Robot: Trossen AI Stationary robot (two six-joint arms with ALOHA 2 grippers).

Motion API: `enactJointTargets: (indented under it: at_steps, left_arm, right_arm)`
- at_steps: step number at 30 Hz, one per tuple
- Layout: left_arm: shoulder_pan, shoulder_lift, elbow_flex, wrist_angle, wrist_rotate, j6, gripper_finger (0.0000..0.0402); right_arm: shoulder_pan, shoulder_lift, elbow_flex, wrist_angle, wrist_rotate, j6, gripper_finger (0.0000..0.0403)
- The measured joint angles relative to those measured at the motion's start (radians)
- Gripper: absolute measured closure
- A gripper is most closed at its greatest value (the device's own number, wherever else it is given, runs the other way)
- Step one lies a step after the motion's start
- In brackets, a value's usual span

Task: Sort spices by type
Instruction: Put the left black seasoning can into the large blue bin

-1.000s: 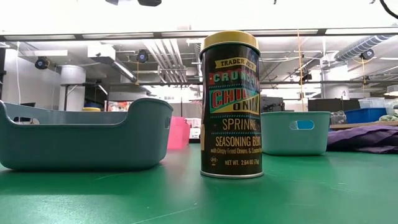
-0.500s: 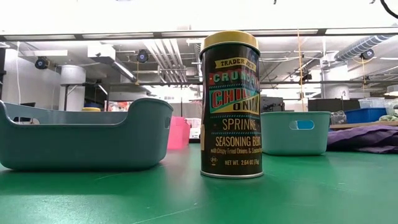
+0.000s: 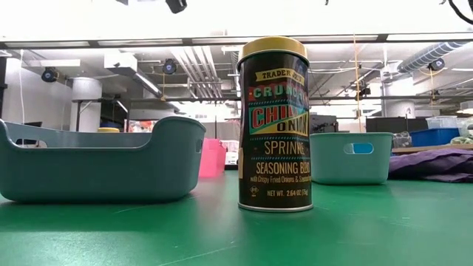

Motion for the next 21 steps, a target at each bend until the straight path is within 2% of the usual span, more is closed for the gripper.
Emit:
enactJointTargets:
  at_steps: [5,9,12,14,17,21]
  left_arm:
    - [0.054,0.004,-0.002,-0.011,-0.002,0.004,0.0167]
    - [0.067,-0.005,-0.001,-0.011,-0.023,0.016,0.0167]
    - [0.063,-0.014,-0.002,-0.013,-0.033,0.022,0.0167]
    - [0.06,-0.024,-0.002,-0.015,-0.035,0.024,0.0167]
    - [0.054,-0.048,-0.003,-0.032,-0.054,0.043,0.0167]
    - [0.052,-0.104,-0.004,-0.129,-0.137,0.092,0.0168]
  right_arm:
    - [-0.174,0.0,0.005,-0.253,-0.17,0.428,0.0283]
    - [-0.351,0.01,-0.017,-0.446,-0.455,0.669,0.0283]
    - [-0.456,0.026,-0.033,-0.545,-0.64,0.717,0.0283]
    - [-0.506,0.039,-0.034,-0.587,-0.679,0.71,0.0283]
    - [-0.557,0.073,-0.034,-0.615,-0.682,0.703,0.0283]
    - [-0.622,0.132,-0.035,-0.614,-0.687,0.856,0.0283]
